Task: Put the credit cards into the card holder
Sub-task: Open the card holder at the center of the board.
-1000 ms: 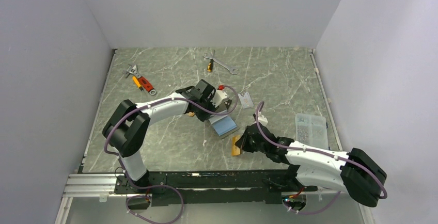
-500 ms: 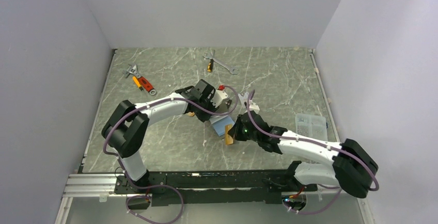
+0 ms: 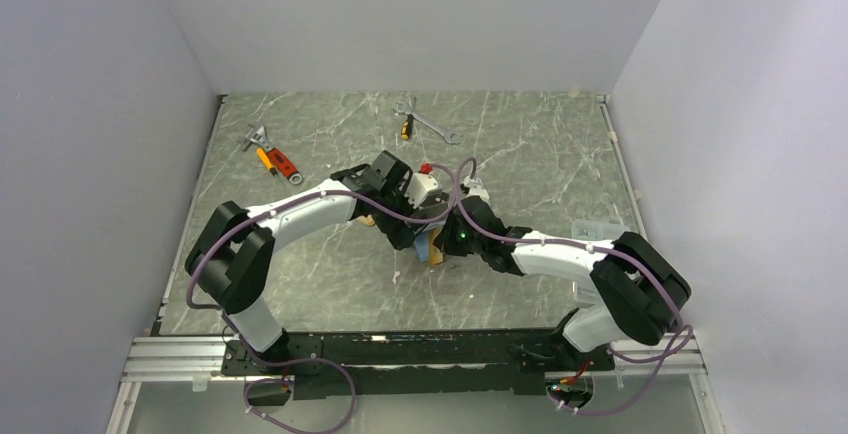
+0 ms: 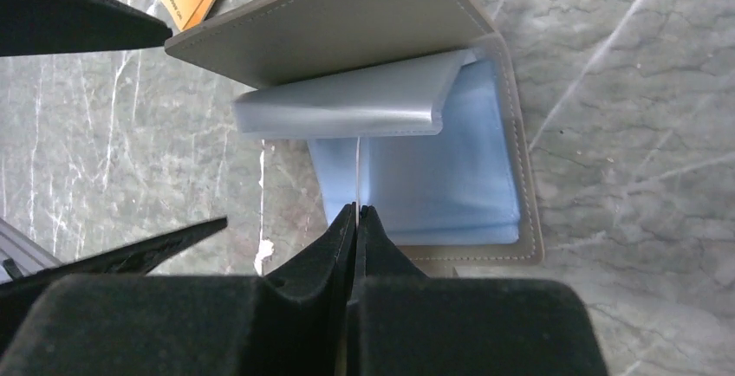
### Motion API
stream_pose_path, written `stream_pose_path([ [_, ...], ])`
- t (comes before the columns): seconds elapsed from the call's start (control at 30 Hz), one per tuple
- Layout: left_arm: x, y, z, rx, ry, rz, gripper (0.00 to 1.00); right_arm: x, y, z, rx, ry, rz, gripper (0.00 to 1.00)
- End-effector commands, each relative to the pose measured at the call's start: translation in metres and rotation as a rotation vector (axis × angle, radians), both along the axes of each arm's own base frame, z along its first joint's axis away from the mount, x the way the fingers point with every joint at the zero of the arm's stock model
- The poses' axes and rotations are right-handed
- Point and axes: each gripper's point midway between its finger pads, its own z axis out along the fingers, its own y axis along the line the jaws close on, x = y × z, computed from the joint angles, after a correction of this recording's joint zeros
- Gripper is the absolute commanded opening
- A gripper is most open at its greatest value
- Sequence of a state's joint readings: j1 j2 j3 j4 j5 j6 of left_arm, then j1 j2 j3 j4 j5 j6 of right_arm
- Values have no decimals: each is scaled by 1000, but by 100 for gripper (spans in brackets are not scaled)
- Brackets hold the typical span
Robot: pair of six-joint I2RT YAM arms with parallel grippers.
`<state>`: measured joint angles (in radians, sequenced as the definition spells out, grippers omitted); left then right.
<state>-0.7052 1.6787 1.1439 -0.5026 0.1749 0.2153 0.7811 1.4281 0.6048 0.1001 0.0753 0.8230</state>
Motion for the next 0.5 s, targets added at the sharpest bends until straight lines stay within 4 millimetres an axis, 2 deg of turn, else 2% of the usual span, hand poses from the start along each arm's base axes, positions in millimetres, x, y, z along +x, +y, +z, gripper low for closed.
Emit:
stream_pose_path([
  [0.0,-5,-16,47,-133,-27,-56,99,15,17,19,54,-68,25,0],
  [0.1,1,-20,60,-159,-79,-88,99,14,16,17,61,-67,22,0],
  [0.2,11,-24,63,-173,-120,-118,100,13,14,14,54,-61,17,0],
  [0.47,18,-47,44,-180,-112,-270,99,19,5,23,46,-94,-8,0],
])
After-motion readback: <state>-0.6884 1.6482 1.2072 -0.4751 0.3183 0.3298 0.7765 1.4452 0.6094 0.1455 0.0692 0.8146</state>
